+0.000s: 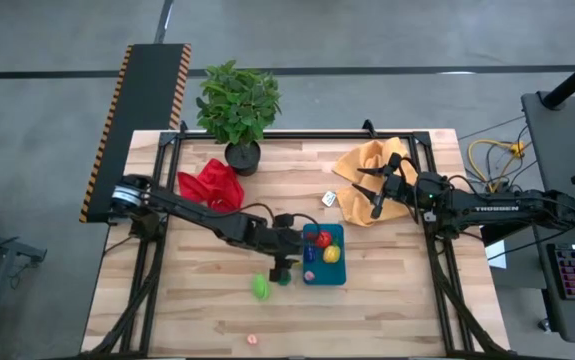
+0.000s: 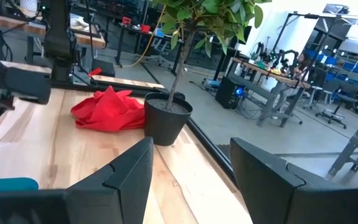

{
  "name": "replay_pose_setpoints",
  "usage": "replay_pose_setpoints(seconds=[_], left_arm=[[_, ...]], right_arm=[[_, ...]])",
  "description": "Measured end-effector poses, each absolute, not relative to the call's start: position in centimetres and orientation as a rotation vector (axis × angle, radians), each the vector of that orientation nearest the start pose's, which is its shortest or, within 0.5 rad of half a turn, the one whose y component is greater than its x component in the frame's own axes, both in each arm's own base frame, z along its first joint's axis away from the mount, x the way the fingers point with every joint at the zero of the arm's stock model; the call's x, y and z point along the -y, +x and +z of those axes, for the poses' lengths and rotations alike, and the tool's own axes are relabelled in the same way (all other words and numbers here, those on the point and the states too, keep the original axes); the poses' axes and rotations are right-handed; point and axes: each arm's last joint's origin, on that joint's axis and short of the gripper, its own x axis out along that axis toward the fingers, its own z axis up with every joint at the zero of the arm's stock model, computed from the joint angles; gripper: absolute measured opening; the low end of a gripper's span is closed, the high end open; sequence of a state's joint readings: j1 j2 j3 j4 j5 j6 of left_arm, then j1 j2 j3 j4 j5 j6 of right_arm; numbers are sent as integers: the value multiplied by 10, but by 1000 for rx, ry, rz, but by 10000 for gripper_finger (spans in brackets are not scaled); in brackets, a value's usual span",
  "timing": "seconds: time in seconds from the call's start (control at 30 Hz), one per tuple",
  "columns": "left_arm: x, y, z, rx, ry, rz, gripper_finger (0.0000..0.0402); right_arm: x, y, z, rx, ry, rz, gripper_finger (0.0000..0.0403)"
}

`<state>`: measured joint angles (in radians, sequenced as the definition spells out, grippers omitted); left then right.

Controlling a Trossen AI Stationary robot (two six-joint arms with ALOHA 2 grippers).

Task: Pick and placing Produce into tupperware
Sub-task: Put the yellow corn into the blue bin

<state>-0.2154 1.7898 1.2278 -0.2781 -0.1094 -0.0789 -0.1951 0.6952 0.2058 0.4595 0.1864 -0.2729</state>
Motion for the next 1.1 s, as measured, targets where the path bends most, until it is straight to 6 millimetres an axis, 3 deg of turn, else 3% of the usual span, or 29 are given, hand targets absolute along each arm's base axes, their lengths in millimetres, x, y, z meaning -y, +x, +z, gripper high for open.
replay_pose_setpoints(seconds=[0.5,1.1], left_arm=[[81,375,190,-924,-62,-105,183],[69,377,186,-931,-122,-49,182]], right_arm=[[36,154,207,-82,-267,-375,206],[36,154,208,-81,-267,-375,206]])
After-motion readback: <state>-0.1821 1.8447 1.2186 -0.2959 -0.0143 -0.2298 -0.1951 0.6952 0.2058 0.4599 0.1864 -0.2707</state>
